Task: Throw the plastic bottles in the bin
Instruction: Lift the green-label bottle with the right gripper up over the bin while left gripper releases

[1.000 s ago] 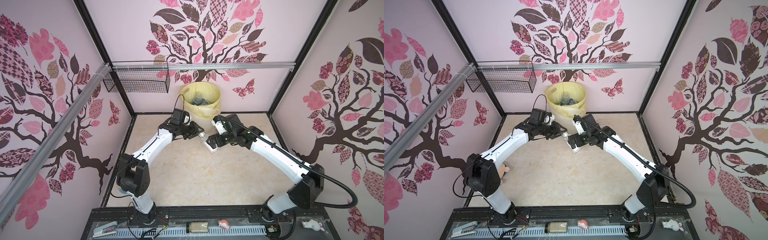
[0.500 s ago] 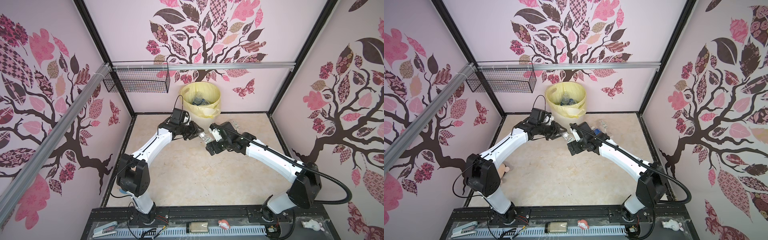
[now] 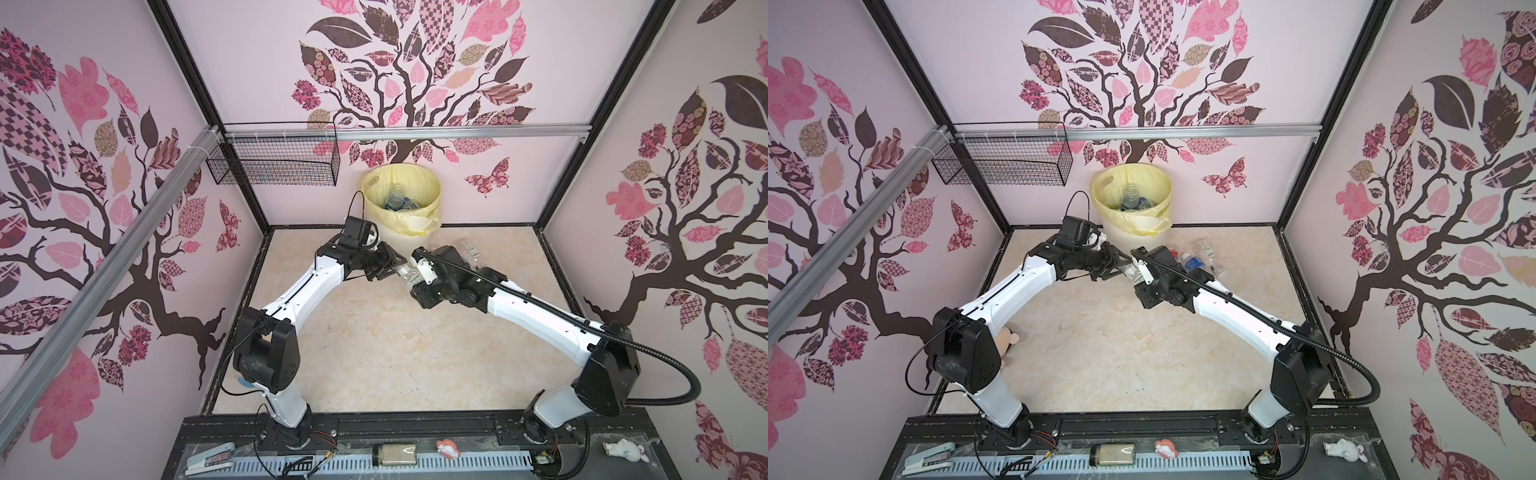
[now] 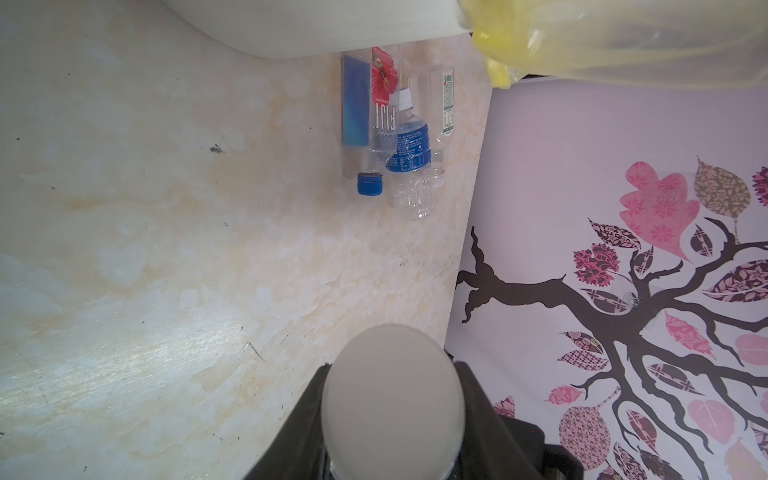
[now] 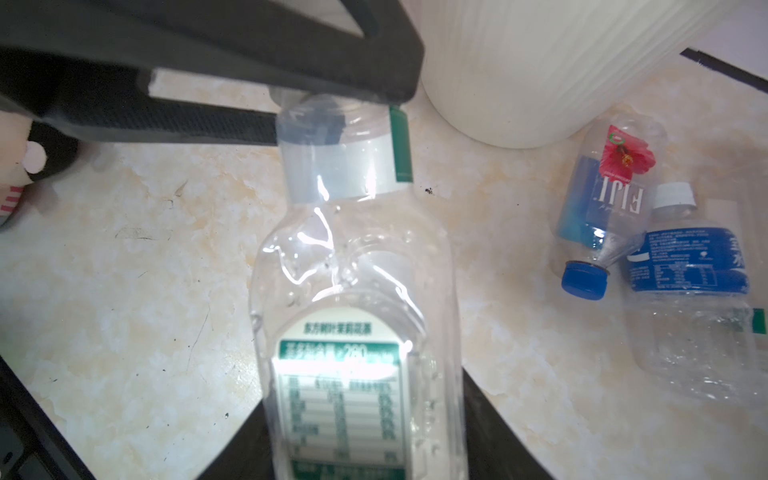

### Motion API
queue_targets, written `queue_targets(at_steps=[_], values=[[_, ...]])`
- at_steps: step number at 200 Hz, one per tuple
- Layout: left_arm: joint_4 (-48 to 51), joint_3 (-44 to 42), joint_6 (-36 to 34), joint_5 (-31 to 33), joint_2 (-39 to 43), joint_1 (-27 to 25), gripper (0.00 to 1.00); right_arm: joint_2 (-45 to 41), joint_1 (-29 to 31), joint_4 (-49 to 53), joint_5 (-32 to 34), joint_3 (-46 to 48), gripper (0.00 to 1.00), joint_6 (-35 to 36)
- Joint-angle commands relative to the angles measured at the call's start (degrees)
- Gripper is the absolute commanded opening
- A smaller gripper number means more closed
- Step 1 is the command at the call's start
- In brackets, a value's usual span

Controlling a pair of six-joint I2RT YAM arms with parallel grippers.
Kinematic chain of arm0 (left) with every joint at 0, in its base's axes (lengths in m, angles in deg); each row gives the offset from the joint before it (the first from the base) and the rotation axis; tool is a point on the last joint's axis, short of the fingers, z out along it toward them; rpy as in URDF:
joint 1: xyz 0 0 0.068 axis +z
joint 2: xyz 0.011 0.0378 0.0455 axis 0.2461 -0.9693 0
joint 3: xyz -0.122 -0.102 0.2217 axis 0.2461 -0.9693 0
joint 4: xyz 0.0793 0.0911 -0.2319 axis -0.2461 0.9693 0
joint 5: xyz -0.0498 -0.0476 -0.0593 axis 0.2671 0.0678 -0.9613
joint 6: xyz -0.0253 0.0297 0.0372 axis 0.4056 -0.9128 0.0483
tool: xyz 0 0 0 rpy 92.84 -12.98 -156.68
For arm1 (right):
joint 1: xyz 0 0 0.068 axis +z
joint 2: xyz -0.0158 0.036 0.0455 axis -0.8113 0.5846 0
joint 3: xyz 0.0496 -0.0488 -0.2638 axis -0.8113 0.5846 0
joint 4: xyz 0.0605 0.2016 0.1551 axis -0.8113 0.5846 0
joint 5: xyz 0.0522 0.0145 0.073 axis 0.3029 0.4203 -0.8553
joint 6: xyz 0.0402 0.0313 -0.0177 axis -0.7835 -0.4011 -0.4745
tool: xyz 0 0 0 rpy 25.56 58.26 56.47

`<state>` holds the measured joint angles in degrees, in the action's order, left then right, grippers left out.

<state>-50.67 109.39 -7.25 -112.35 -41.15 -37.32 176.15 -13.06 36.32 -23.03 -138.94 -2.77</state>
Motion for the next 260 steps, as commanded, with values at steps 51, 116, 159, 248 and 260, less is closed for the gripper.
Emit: queue_targets(at_steps=[51,116,159,248,260], values=[[1.4,7.0,3.2,-1.4,3.1,2.0,0.55,-2.0,-0.6,0.0,-0.7,-1.0,0.41,-3.4],[12.8,21.2,4.7,4.9,5.2,5.3,0.97,-1.6,-0.7,1.5,0.1,-7.4,0.39,-4.3],[13.5,24.8,4.4,7.5,8.4,5.5,0.97,1.5,-2.2,3.5,0.5,-19.1,0.38,-4.5],[8.5,32.0,1.1,9.2,10.5,4.3,0.97,15.8,-9.9,1.2,5.6,-55.3,0.42,-3.3],[10.4,33.3,0.1,9.9,10.0,4.1,0.97,17.7,-9.8,-0.1,7.2,-60.0,0.42,-2.4]])
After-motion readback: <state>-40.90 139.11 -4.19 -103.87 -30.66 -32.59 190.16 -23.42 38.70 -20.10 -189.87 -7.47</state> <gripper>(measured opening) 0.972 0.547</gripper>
